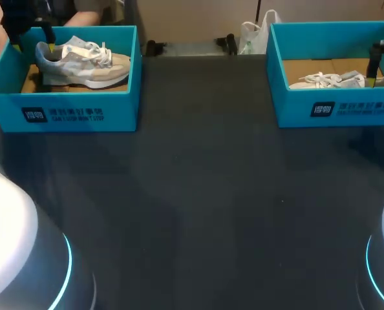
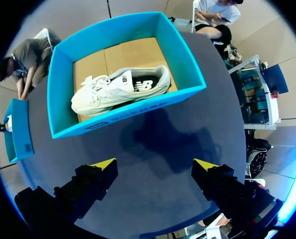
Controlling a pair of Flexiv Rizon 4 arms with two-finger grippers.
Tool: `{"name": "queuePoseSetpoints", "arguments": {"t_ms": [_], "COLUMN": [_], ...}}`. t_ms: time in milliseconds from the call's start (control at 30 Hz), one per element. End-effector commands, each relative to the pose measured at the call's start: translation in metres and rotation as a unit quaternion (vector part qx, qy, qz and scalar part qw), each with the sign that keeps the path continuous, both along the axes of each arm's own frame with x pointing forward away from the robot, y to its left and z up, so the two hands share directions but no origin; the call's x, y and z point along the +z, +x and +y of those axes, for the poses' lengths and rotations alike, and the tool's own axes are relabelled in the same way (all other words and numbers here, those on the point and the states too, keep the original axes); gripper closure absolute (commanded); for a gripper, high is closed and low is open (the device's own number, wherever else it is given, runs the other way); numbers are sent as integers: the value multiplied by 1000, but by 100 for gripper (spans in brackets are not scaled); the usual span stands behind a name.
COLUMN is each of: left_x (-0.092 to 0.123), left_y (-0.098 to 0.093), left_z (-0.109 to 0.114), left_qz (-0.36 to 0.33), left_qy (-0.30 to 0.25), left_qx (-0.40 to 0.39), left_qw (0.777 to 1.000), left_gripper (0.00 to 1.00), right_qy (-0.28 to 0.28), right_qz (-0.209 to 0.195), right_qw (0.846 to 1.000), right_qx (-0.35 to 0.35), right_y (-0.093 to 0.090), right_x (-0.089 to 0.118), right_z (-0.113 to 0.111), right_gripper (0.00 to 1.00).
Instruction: Take the shoe out of the shoebox, open the shoe tongue, remove and reinsert the insole, then place the shoe into the shoebox
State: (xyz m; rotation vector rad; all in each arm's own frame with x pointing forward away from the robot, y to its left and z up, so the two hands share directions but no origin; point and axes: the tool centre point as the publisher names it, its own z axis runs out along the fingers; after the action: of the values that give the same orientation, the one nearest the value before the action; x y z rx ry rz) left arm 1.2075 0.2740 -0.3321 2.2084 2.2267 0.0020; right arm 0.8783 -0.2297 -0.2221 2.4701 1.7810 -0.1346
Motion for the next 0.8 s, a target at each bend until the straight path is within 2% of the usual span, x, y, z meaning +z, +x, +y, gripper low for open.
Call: {"name": "queuePoseSetpoints", "arguments": {"t_ms": [33,133,300,400,500,600,800], "left_x": [-14,-23,-32,-36,-40,-46,-56], "left_y": [11,10,9,9,9,10,12], "left_z": [2,2,2,3,5,7,10], "left_qz": [26,31,33,33,33,36,43], "left_qy": [-3,-7,-6,-6,-6,-5,-5], "left_qx": [-2,0,2,3,4,8,12], "left_qw": [1000,999,999,999,999,999,999], "left_gripper": [2,3,11,13,18,28,30], "right_qy": [-1,-1,-1,-1,-1,-1,-1], "right_qz": [0,0,0,0,0,0,0], "right_qw": [1000,1000,1000,1000,1000,1000,1000], "right_qx": [0,0,0,0,0,0,0], "right_y": [0,0,0,0,0,0,0], "right_x": [0,0,0,0,0,0,0], "right_z": [0,0,0,0,0,0,0], "right_gripper": [0,0,0,0,0,0,0]}}
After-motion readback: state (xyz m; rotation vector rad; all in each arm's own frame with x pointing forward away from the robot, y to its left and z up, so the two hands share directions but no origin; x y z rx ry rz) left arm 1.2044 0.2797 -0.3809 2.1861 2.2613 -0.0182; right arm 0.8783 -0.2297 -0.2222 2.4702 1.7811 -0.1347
